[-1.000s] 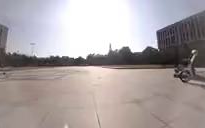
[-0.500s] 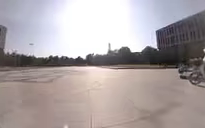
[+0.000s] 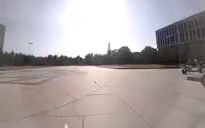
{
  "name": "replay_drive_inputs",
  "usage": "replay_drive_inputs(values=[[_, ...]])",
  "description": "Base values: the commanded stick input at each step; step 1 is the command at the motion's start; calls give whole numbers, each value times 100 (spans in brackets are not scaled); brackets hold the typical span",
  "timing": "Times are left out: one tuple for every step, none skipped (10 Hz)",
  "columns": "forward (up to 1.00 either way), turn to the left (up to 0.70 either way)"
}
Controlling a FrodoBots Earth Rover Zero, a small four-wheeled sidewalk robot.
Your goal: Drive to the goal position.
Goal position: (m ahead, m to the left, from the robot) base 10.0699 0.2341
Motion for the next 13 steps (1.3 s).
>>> replay_drive_inputs(values=[[100, 0], [100, 0], [100, 0], [100, 0], [100, 0], [100, 0], [100, 0], [100, 0], [100, 0], [100, 0], [100, 0], [100, 0], [100, 0]])
